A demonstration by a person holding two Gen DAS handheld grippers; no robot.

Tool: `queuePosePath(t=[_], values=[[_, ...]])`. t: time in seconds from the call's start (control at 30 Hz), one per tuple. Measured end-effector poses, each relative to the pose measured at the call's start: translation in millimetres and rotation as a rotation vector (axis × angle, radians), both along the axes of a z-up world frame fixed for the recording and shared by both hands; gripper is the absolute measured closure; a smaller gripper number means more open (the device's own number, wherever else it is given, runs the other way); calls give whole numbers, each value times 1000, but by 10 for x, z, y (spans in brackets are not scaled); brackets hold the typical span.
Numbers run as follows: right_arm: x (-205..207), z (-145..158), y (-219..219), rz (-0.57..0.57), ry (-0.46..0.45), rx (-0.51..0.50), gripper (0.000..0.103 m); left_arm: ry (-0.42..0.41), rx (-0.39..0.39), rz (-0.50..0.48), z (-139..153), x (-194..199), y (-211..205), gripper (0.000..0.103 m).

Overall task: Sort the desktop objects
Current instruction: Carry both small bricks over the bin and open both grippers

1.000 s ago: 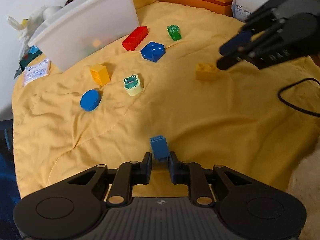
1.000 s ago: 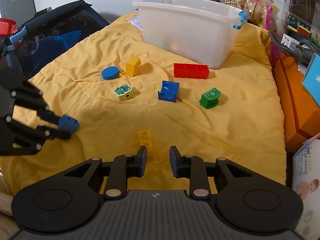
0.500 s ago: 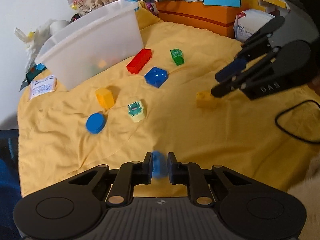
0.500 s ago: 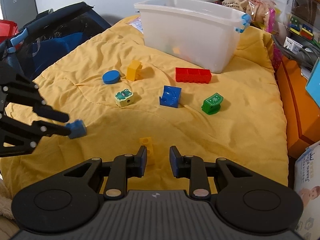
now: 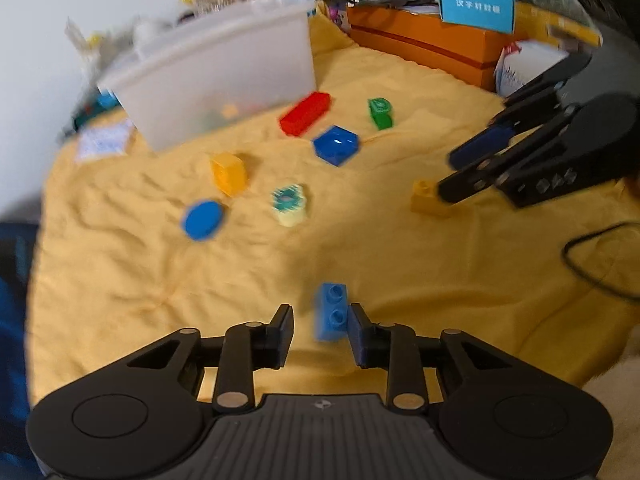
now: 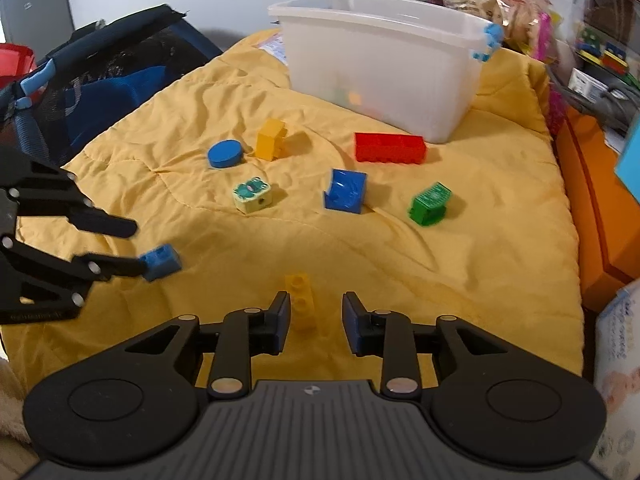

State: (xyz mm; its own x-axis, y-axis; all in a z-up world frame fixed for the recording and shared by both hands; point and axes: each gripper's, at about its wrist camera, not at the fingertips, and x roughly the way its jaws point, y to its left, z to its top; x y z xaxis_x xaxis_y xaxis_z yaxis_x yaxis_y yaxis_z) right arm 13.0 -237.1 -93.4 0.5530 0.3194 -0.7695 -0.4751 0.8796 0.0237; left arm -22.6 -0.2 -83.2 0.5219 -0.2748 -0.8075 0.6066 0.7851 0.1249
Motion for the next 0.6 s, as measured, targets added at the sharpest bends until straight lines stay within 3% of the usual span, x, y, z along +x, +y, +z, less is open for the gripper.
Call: queuePosePath(t=[0.07, 0.17, 0.23, 0.27, 0.3, 0.4, 0.6], values=[[21, -13, 58, 14, -4, -9, 54, 39, -43, 27, -45, 36, 4, 69], [38, -48, 139, 40, -7, -20, 54, 61, -62, 65, -145, 80, 30, 69], [47, -107, 183, 48, 9, -34, 58, 60, -90, 75, -167, 80, 52, 74], [53, -144, 194, 49, 21, -44, 67, 58, -101, 72, -167, 81, 62, 74], [54, -178, 204, 49, 36, -52, 85, 47, -104, 65, -166, 74, 61, 74], [48, -178, 193, 51, 58, -41, 86, 46, -126, 48, -90, 96, 74, 74], [275, 327, 207, 65, -77, -30, 86, -168, -187, 6, 618, 410, 28, 74]])
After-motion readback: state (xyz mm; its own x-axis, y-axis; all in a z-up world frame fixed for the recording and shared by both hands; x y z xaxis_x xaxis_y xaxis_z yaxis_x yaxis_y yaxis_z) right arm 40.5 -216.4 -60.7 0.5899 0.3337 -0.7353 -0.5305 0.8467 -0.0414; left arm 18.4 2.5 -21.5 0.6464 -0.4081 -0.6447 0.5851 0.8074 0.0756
